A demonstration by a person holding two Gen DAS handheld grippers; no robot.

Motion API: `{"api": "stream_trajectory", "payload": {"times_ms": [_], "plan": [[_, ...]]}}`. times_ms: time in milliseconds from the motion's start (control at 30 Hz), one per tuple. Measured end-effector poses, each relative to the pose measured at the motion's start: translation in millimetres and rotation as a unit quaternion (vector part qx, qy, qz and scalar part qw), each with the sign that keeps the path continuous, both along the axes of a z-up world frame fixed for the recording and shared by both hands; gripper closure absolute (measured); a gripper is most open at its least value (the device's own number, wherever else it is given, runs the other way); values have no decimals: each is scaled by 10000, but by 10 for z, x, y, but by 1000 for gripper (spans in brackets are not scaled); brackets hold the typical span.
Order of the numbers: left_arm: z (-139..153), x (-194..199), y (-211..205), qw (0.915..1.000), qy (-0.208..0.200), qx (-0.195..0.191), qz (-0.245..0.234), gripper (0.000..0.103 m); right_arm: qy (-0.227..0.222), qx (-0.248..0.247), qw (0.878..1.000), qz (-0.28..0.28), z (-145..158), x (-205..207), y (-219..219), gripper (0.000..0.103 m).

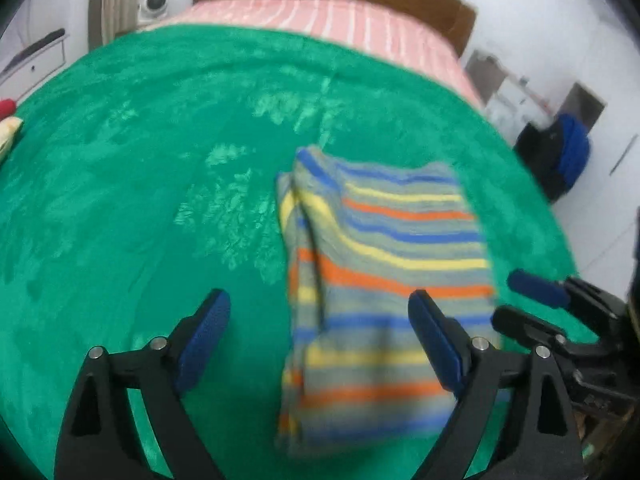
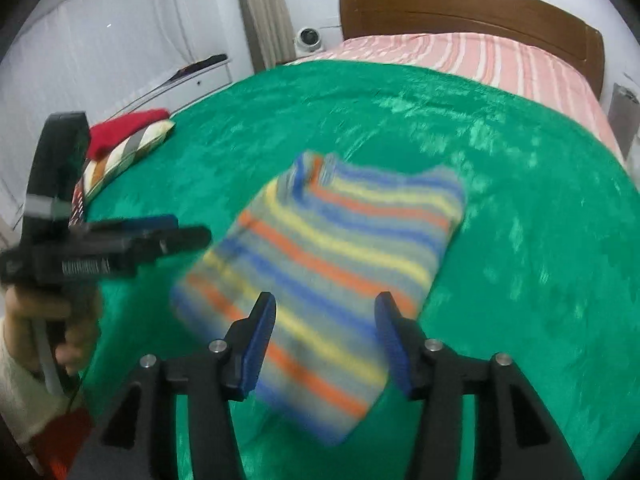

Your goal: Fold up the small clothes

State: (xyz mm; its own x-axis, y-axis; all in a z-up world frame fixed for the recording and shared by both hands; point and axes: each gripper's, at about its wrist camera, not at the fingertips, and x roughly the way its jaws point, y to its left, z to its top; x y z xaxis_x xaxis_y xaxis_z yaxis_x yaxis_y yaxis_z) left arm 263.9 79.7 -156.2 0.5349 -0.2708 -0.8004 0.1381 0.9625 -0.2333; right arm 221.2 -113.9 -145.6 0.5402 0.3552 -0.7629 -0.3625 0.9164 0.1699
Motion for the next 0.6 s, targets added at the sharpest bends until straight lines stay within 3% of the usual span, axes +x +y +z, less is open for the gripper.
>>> {"api": "stream_trajectory", "payload": {"times_ms": [67, 100, 133, 267, 333, 500, 600], "plan": [[-247, 224, 16, 9980, 464, 305, 307, 14, 339, 48, 9993, -138, -215, 213, 24, 51], [-402, 289, 67, 9966, 680, 229, 394, 14, 731, 35, 9971, -196, -415, 341, 69, 49], [-429, 273, 90, 9971, 635, 166, 394, 14, 1019, 29, 9945, -236, -579, 407, 109, 49], [-243, 5, 131, 9989, 238, 316, 237, 14, 721, -76, 9969, -310, -443, 291, 168, 47], [-88, -181, 198, 9995, -23, 275, 158, 14, 531, 121, 9982, -252, -262, 138, 130, 44], [208, -600, 329, 9977, -560, 350, 148, 10, 106, 174, 9992, -334, 6, -423, -72, 7], [312, -852, 373, 9952, -869, 341, 284, 5, 268, 237, 9974, -621, -31, -696, -312, 5]]}}
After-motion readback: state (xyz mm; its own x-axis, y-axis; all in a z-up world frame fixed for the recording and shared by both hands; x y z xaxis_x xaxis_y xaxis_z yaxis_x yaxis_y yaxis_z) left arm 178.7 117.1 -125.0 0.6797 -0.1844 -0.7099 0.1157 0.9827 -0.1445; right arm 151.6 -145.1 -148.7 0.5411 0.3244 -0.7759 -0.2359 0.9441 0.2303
